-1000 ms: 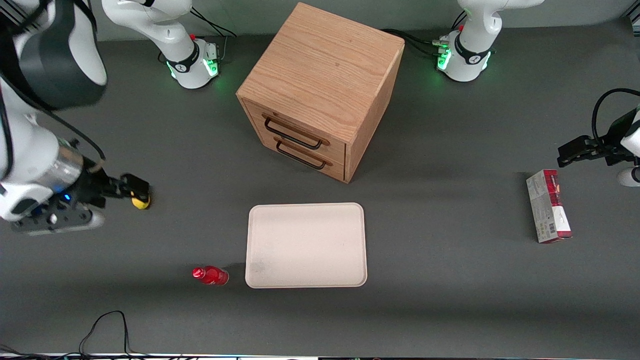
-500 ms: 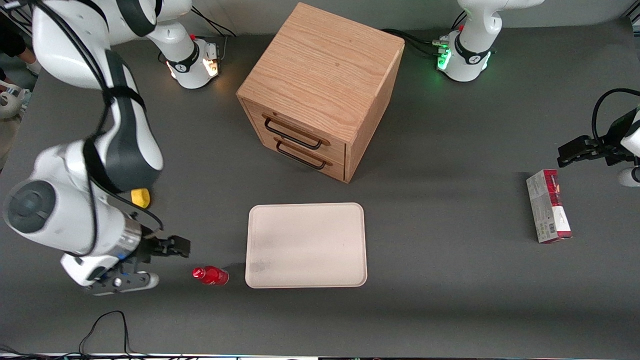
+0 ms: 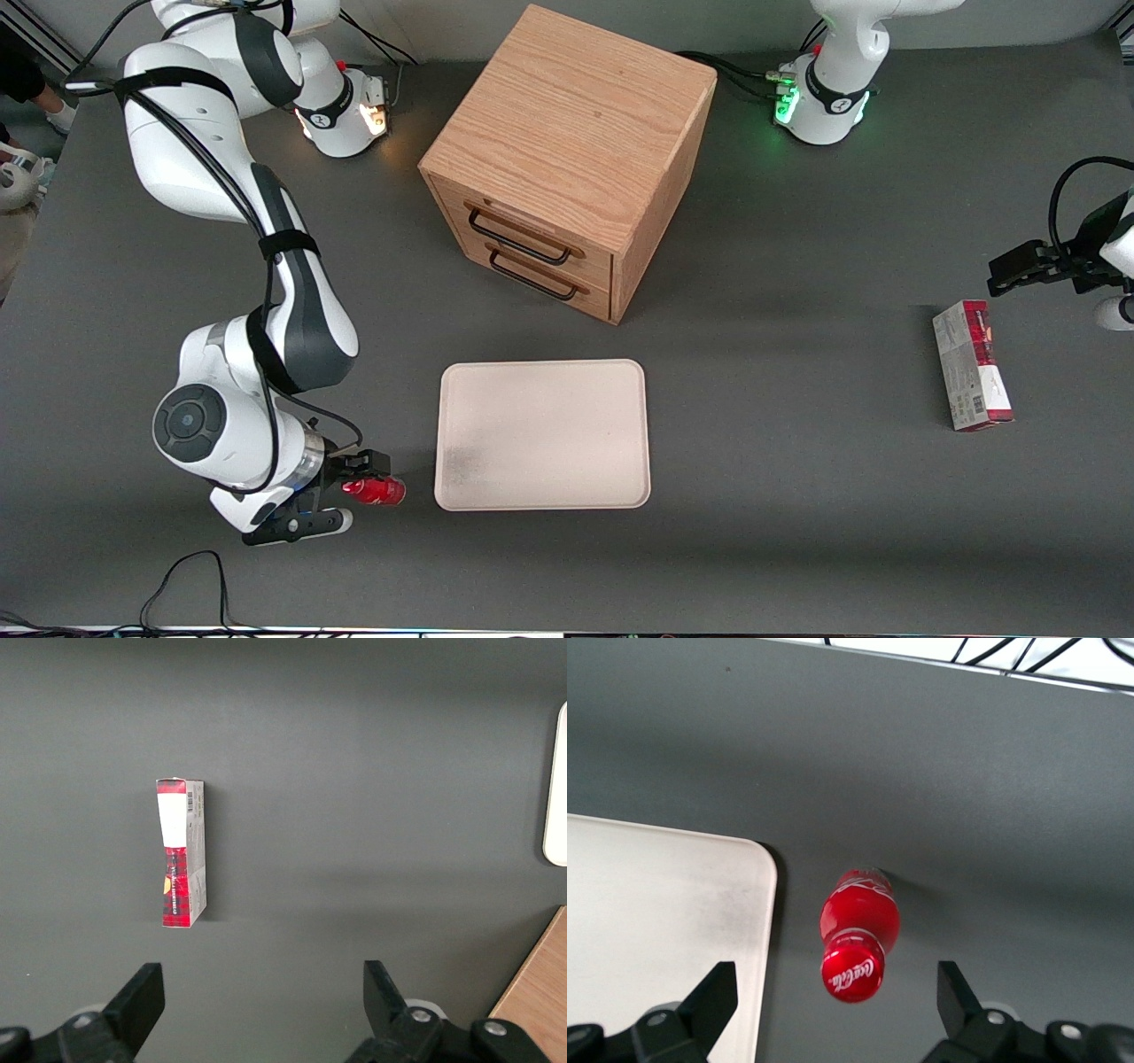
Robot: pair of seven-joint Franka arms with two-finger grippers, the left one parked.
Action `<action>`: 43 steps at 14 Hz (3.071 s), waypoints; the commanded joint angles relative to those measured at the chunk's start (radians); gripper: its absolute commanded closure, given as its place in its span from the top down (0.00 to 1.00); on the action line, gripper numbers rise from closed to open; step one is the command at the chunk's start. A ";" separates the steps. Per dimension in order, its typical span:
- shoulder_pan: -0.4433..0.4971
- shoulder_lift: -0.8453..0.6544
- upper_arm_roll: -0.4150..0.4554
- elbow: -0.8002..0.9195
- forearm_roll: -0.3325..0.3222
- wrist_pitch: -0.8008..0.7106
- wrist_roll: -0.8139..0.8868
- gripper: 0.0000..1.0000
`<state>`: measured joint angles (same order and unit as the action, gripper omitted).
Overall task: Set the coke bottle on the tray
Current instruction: 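Close the right gripper around the red bottle's body, then lift the held bottle and carry it onto the cream tray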
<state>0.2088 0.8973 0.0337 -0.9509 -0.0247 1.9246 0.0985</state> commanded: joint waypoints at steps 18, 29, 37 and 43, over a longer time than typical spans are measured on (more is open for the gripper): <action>-0.006 -0.041 -0.011 0.024 -0.046 -0.056 -0.060 0.12; -0.003 -0.297 0.084 0.073 -0.046 -0.346 -0.046 0.13; 0.038 -0.222 0.247 0.086 -0.135 -0.242 0.056 0.19; 0.043 -0.081 0.327 0.080 -0.319 -0.112 0.043 0.19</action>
<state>0.2543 0.7696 0.3292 -0.8854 -0.2742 1.7662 0.1347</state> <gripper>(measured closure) 0.687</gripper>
